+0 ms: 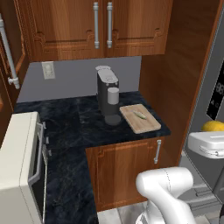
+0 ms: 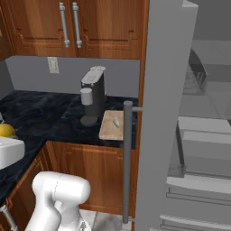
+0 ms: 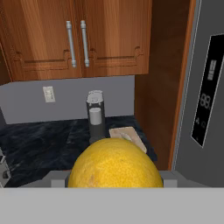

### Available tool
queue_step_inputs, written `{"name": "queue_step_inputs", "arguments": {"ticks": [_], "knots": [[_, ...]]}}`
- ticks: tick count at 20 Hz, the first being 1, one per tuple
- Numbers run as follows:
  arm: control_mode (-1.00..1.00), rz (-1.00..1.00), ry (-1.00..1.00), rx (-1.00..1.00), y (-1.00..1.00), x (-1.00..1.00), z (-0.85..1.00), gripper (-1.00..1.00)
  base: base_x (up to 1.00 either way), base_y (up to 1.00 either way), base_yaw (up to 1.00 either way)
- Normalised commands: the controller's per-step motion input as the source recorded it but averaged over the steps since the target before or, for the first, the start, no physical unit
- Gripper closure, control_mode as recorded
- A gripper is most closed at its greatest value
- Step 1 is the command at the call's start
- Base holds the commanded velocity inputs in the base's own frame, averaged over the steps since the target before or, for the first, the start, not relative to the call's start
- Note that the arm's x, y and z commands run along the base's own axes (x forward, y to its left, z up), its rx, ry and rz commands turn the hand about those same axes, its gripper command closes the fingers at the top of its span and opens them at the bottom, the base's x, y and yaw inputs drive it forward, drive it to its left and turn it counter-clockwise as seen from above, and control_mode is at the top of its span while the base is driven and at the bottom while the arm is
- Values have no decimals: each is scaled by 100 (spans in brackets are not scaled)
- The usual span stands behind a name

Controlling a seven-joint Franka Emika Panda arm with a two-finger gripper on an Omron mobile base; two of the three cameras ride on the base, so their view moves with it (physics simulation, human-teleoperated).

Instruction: Retrieve a lemon from the fridge and place it on the cutting board with the fish.

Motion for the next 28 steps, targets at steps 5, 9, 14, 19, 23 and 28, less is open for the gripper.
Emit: {"name": "queue_step_inputs", "arguments": {"ticks": [5, 9, 14, 19, 23, 28], "knots": [[100, 0, 0, 0, 0, 0, 0, 100, 40, 2, -13], [100, 0, 0, 0, 0, 0, 0, 100, 42, 4, -14], [100, 0, 0, 0, 0, 0, 0, 100, 46, 10, -15], [100, 0, 0, 0, 0, 0, 0, 100, 46, 14, -15], [100, 0, 0, 0, 0, 0, 0, 100, 39, 16, -13], [100, 0, 0, 0, 0, 0, 0, 100, 43, 6, -10]]}}
